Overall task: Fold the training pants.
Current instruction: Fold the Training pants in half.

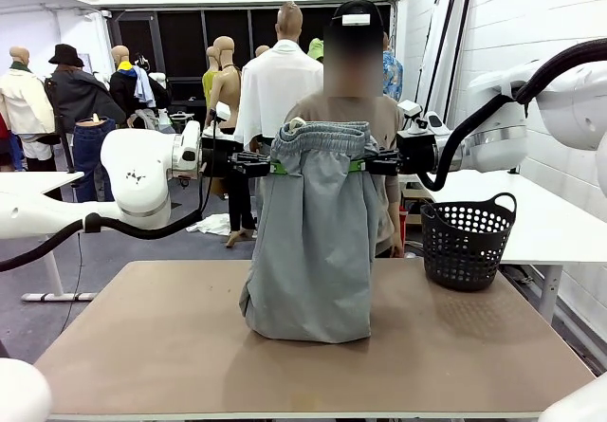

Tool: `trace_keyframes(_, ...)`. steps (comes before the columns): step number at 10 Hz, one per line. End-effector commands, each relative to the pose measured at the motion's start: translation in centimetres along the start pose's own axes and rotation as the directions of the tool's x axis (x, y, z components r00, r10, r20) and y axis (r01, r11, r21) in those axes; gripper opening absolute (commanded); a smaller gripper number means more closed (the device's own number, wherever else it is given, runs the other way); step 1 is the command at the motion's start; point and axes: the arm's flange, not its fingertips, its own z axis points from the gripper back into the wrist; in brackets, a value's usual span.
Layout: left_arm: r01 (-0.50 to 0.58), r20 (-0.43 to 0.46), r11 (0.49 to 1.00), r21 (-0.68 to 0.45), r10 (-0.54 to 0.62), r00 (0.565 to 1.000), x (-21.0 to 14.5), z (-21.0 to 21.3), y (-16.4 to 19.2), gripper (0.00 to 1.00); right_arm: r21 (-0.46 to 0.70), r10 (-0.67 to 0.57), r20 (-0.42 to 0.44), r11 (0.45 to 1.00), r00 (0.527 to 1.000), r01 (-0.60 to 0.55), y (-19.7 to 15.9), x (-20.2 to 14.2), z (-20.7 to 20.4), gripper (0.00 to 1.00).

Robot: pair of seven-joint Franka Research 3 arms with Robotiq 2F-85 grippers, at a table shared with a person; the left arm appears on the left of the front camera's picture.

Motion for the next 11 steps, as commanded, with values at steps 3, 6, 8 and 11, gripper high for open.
trace_keyframes(3, 0.012, 0.002, 1.000, -0.002, -0.012, 1.000, 0.15, 0.19, 0.17, 0.00, -0.004, 0.001, 0.007, 1.000, 1.000, -0.001, 0.01, 0.14, 0.04, 0.00)
trace_keyframes(6, 0.012, 0.002, 1.000, -0.002, -0.012, 1.000, 0.15, 0.19, 0.17, 0.00, -0.004, 0.001, 0.007, 1.000, 1.000, -0.001, 0.01, 0.14, 0.04, 0.00)
trace_keyframes(8, 0.012, 0.002, 1.000, -0.002, -0.012, 1.000, 0.15, 0.19, 0.17, 0.00, -0.004, 0.001, 0.007, 1.000, 1.000, -0.001, 0.01, 0.14, 0.04, 0.00)
trace_keyframes(11, 0.012, 0.002, 1.000, -0.002, -0.012, 1.000, 0.15, 0.19, 0.17, 0.00, -0.004, 0.001, 0.007, 1.000, 1.000, -0.001, 0.01, 0.14, 0.04, 0.00)
